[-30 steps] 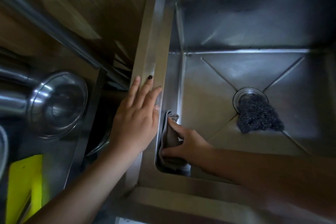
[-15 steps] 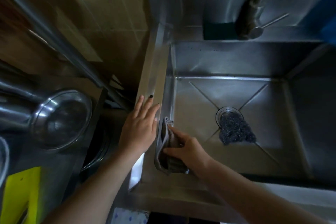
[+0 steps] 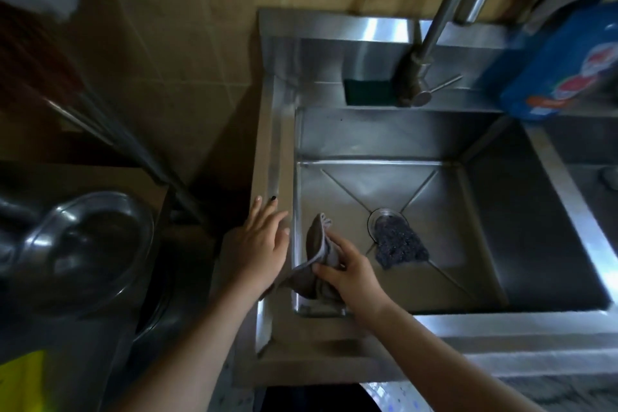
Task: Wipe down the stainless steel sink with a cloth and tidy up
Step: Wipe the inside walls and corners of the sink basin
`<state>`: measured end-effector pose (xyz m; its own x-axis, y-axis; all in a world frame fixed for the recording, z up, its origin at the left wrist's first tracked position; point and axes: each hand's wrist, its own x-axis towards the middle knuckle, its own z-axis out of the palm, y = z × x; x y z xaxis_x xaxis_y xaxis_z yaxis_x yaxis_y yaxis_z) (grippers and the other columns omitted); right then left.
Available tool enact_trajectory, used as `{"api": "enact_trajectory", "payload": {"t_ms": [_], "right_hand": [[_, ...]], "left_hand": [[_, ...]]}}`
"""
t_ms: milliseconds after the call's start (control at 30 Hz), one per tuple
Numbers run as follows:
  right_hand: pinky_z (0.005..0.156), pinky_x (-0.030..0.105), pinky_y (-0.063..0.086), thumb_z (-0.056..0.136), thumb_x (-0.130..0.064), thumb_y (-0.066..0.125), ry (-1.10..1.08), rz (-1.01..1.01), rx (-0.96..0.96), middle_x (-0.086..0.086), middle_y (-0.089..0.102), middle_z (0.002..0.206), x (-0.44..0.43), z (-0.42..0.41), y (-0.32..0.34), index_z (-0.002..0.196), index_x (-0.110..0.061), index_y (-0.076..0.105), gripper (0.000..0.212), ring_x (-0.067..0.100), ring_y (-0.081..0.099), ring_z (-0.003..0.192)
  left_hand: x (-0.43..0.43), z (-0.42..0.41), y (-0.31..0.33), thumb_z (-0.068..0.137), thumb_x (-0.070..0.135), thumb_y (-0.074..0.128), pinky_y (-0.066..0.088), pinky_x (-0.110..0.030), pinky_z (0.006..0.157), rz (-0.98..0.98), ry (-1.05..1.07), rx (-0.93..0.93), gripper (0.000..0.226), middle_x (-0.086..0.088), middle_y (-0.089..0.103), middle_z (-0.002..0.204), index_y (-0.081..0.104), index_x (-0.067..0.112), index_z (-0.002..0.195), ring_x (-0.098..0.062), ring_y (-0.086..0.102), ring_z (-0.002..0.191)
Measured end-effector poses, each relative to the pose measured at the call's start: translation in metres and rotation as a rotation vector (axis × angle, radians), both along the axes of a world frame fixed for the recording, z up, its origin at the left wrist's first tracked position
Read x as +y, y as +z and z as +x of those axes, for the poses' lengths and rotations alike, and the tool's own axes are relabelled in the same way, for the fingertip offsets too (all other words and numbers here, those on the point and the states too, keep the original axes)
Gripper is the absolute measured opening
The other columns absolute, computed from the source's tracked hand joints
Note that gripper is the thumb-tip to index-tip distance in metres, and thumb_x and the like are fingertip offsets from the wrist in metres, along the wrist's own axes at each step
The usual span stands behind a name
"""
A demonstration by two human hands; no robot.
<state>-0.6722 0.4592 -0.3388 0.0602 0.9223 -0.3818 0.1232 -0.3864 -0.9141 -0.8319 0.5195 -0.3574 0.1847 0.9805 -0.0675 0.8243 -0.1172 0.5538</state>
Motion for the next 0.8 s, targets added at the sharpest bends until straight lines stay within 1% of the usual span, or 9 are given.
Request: {"api": "enact_trajectory", "payload": {"t_ms": [67, 167, 333, 433, 467, 533, 633, 733, 800], "right_hand": [[0.088, 0.02, 0.051, 0.079, 0.006, 0.065, -0.09, 0.027, -0.024, -0.013, 0.065, 0.103, 0.002, -0.003, 0.006, 0.108, -0.036, 0.054, 0.052, 0.002, 0.062, 0.097], [0.082, 0.014, 0.05, 0.081, 0.005, 0.063, -0.216, 0.063, -0.008, -0.009, 0.066, 0.103, 0.009, -0.003, 0.01, 0.115, -0.023, 0.055, 0.045, 0.004, 0.063, 0.095], [0.076, 0.011, 0.05, 0.085, -0.001, 0.061, -0.368, 0.129, 0.046, -0.017, 0.06, 0.104, 0.025, -0.004, 0.018, 0.117, -0.03, 0.051, 0.044, -0.004, 0.059, 0.095], [0.092, 0.031, 0.05, 0.088, -0.004, 0.059, -0.385, 0.149, 0.078, -0.019, 0.057, 0.109, 0.037, 0.0, 0.021, 0.114, -0.039, 0.048, 0.045, 0.009, 0.056, 0.109], [0.096, 0.038, 0.049, 0.088, -0.005, 0.058, -0.381, 0.154, 0.081, -0.019, 0.056, 0.111, 0.043, 0.001, 0.021, 0.115, -0.04, 0.048, 0.045, 0.013, 0.055, 0.113], [0.097, 0.043, 0.048, 0.088, -0.008, 0.058, -0.374, 0.162, 0.082, -0.021, 0.054, 0.113, 0.054, 0.005, 0.018, 0.118, -0.042, 0.046, 0.047, 0.013, 0.053, 0.116], [0.088, 0.033, 0.053, 0.09, -0.009, 0.057, -0.351, 0.164, 0.111, -0.023, 0.055, 0.11, 0.075, 0.012, 0.013, 0.119, -0.046, 0.046, 0.048, 0.003, 0.057, 0.106], [0.08, 0.016, 0.054, 0.09, -0.006, 0.055, -0.333, 0.201, 0.116, -0.02, 0.056, 0.113, 0.096, 0.018, 0.006, 0.129, -0.034, 0.046, 0.049, -0.009, 0.058, 0.098], [0.072, 0.008, 0.05, 0.09, -0.003, 0.055, -0.324, 0.244, 0.11, -0.02, 0.056, 0.113, 0.111, 0.021, 0.001, 0.128, -0.033, 0.046, 0.049, -0.012, 0.056, 0.097]], "left_hand": [[0.003, -0.001, 0.004, 0.094, 0.024, 0.044, 0.012, -0.033, 0.113, -0.038, 0.004, -0.031, 0.034, 0.006, 0.027, 0.151, 0.049, 0.021, 0.128, -0.009, 0.003, 0.142], [0.008, -0.001, 0.008, 0.09, 0.028, 0.047, 0.018, -0.039, 0.109, -0.073, 0.041, 0.045, 0.036, 0.008, 0.031, 0.147, 0.047, 0.024, 0.126, -0.009, 0.009, 0.14], [0.03, 0.004, 0.019, 0.088, 0.025, 0.051, 0.009, -0.044, 0.112, -0.008, 0.129, 0.013, 0.032, 0.003, 0.05, 0.132, 0.053, 0.023, 0.12, -0.015, 0.036, 0.129], [0.051, 0.01, 0.021, 0.089, 0.023, 0.051, 0.004, -0.045, 0.113, -0.017, 0.112, -0.015, 0.03, 0.003, 0.051, 0.13, 0.053, 0.023, 0.119, -0.017, 0.038, 0.128], [0.058, 0.011, 0.022, 0.089, 0.022, 0.051, 0.005, -0.046, 0.114, -0.012, 0.11, -0.023, 0.03, 0.002, 0.051, 0.13, 0.053, 0.022, 0.119, -0.017, 0.039, 0.127], [0.072, 0.015, 0.024, 0.089, 0.021, 0.052, 0.013, -0.048, 0.113, 0.01, 0.109, -0.045, 0.03, 0.0, 0.052, 0.128, 0.054, 0.019, 0.119, -0.019, 0.041, 0.126], [0.087, 0.024, 0.027, 0.089, 0.016, 0.053, 0.032, -0.043, 0.106, 0.038, 0.116, -0.128, 0.03, -0.003, 0.053, 0.126, 0.054, 0.015, 0.119, -0.021, 0.043, 0.122], [0.104, 0.035, 0.025, 0.089, 0.014, 0.051, 0.036, -0.036, 0.103, 0.042, 0.116, -0.159, 0.031, -0.003, 0.052, 0.126, 0.054, 0.016, 0.12, -0.02, 0.044, 0.121], [0.12, 0.041, 0.022, 0.089, 0.012, 0.05, 0.036, -0.035, 0.102, 0.067, 0.099, -0.147, 0.031, -0.003, 0.052, 0.125, 0.054, 0.016, 0.119, -0.019, 0.044, 0.12]]}}
